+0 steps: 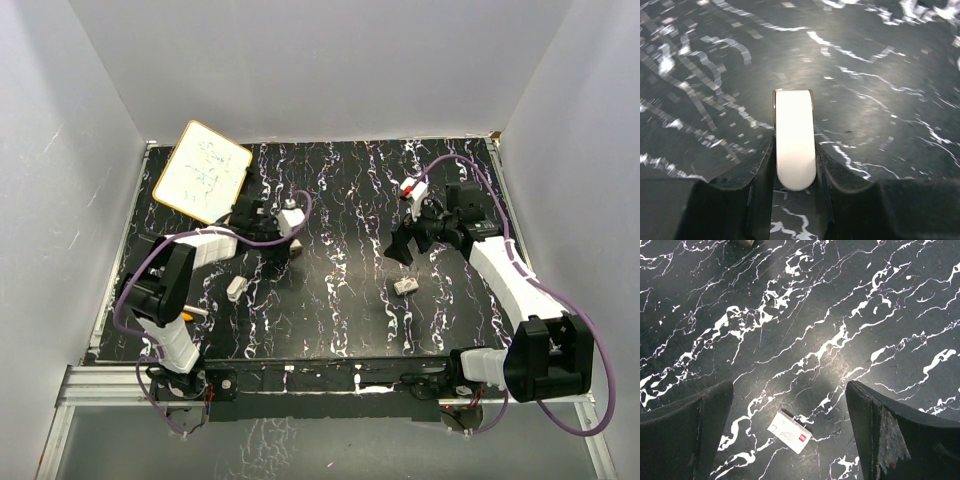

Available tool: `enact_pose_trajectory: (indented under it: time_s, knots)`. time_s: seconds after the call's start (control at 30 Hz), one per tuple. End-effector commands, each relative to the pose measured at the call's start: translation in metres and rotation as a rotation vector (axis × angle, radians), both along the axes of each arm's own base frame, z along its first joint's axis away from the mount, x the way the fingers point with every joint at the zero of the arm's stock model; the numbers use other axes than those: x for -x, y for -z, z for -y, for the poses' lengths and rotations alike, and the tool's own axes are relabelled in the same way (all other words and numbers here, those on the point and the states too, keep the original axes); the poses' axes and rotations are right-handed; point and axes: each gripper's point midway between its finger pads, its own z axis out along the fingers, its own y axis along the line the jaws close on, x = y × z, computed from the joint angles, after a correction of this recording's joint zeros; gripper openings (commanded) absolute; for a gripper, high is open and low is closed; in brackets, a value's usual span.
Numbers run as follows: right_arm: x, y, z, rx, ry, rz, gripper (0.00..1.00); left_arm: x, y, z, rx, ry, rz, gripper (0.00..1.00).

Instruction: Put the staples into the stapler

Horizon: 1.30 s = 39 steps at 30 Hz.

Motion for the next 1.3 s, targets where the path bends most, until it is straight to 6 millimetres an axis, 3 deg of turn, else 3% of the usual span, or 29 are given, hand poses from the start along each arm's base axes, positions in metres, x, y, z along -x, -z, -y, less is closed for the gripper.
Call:
enact_pose_trajectory:
  time_s: [0.0, 0.23, 0.3, 0.43, 0.53, 1.07, 1.27]
  knots:
    - [-0.015, -0.03, -0.008, -0.032, -0.018, 0.075, 0.99, 0.057, 0.002, 0.046, -0.036, 0.39, -0.052, 0.14]
    - [-0.005, -0.027, 0.001, -0.013, 0.041, 0.079, 0.99, 0.093, 0.013, 0.094, -0.034, 0.592, -0.156, 0.2]
    - [-0.003, -0.028, 0.001, -0.016, 0.05, 0.091, 0.99, 0.095, 0.014, 0.099, -0.019, 0.596, -0.176, 0.31]
    - [0.0, -0.028, 0.003, -0.015, 0.06, 0.102, 0.99, 0.093, 0.013, 0.098, -0.008, 0.574, -0.163, 0.64]
    - [0.001, -0.026, 0.003, -0.017, 0.058, 0.096, 0.99, 0.089, 0.01, 0.096, 0.011, 0.564, -0.119, 0.71]
    - [-0.001, -0.023, -0.001, -0.032, 0.05, 0.07, 0.99, 0.078, 0.017, 0.074, 0.047, 0.423, -0.086, 0.52]
    - [0.0, -0.024, -0.001, -0.034, 0.039, 0.078, 0.99, 0.074, 0.017, 0.073, 0.053, 0.378, -0.076, 0.34]
